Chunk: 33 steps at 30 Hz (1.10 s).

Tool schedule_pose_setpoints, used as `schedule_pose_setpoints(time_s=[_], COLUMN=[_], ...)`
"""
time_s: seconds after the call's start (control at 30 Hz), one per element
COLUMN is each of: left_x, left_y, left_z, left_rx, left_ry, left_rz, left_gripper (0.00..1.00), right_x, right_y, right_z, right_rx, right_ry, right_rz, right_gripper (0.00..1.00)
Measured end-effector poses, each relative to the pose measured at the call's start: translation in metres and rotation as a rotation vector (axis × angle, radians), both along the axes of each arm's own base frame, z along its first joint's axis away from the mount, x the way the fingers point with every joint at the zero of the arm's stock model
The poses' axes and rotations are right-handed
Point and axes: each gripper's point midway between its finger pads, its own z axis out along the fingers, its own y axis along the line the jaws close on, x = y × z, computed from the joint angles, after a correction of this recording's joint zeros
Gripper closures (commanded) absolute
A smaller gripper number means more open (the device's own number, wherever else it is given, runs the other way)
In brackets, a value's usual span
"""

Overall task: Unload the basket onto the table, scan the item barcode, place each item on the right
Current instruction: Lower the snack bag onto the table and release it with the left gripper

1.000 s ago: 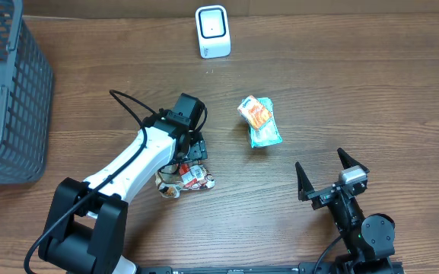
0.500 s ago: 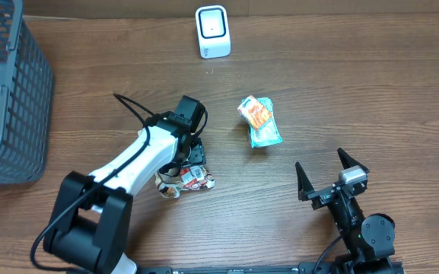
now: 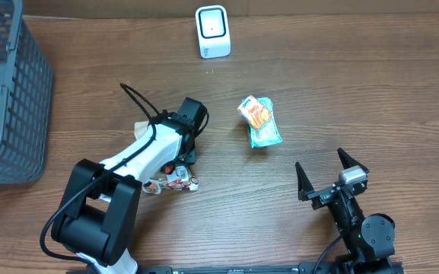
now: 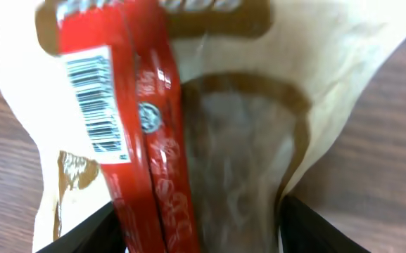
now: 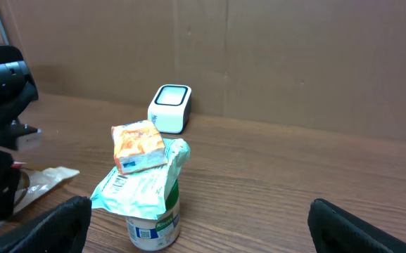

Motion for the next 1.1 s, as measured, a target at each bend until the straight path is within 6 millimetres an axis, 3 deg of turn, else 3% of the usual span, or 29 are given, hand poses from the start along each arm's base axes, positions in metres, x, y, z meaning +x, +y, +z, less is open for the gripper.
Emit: schedule_pose_setpoints(time_s=[0.17,0.37,0.67,0.87,1.1], left_x=[0.018,0.027,0.032,0.043,0.064], left_y=[0.013,0.035,0.047,0.043,0.038], left_z=[0.004,0.006,0.017,0.047,0.104], left_rx=[0.024,0.047,0.072,0.075,0.066], left_ry=[-0.062,-0.07,-0.052,-0.043,-0.089], left_rz=[0.014,0.025,0.013,0.011,0.013], left_gripper=[0.39,0.37,0.2,0.17,0.15], right_x=[0.0,0.0,0.0,0.0,0.0], right_y=[0.0,0.0,0.0,0.0,0.0], right_z=[0.0,0.0,0.0,0.0,0.0], right_rx=[0.0,0.0,0.0,0.0,0.0], right_ry=[0.0,0.0,0.0,0.0,0.0], right_rz=[-0.001,0.0,0.0,0.0,0.0], right_gripper=[0.0,0.0,0.0,0.0,0.0])
